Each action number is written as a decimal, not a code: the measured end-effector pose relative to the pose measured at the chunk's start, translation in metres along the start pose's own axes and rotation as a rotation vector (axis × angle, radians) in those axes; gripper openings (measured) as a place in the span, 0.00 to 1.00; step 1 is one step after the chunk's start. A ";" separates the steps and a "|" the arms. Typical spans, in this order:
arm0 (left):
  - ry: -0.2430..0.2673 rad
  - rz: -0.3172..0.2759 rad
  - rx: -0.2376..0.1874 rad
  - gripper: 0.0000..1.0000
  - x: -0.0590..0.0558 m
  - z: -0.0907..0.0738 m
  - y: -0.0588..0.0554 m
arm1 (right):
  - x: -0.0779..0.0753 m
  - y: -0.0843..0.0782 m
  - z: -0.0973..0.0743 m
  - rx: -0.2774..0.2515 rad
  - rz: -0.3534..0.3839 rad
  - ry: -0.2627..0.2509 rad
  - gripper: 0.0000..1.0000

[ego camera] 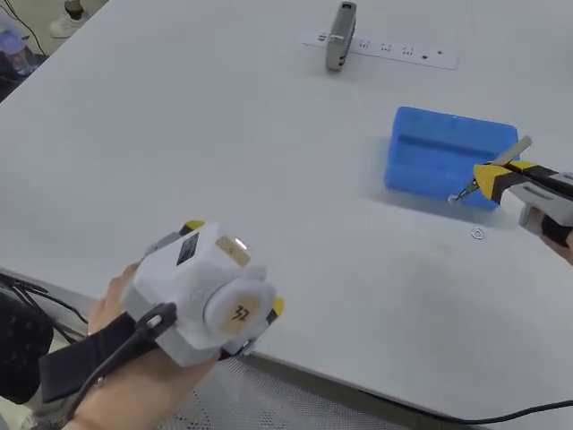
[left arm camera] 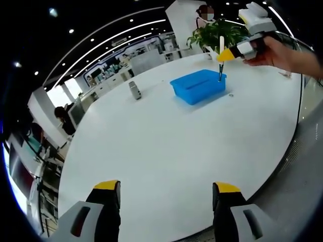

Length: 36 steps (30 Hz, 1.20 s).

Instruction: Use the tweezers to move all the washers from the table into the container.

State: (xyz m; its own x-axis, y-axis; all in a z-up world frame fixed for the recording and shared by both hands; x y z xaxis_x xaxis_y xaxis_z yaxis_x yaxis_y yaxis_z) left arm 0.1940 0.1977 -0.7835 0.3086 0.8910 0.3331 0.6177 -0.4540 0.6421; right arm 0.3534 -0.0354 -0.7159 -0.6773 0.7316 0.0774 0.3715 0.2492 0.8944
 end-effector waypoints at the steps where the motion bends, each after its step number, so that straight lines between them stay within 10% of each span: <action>1: 0.001 0.000 -0.001 0.75 0.000 0.000 0.000 | 0.000 0.001 0.000 -0.003 -0.003 0.001 0.02; 36: 0.007 0.003 0.012 0.77 0.001 0.001 -0.001 | -0.028 0.030 0.042 -0.054 -0.056 -0.027 0.02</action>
State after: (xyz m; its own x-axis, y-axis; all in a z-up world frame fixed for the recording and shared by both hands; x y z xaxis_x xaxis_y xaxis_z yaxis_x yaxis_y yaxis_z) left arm 0.1941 0.1991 -0.7846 0.3051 0.8896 0.3399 0.6254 -0.4564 0.6330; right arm 0.4101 -0.0220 -0.7101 -0.6780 0.7349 0.0154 0.2983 0.2560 0.9195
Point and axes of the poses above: the centre of the closed fingertips' face, and the gripper's own axes: z roughly forward along the fingers, x roughly to its left, y roughly out of its top, the point moved 4 cm from there along -z, roughly backward along the fingers, and after that the axes turned 2 degrees about y, right-handed, at the moved point
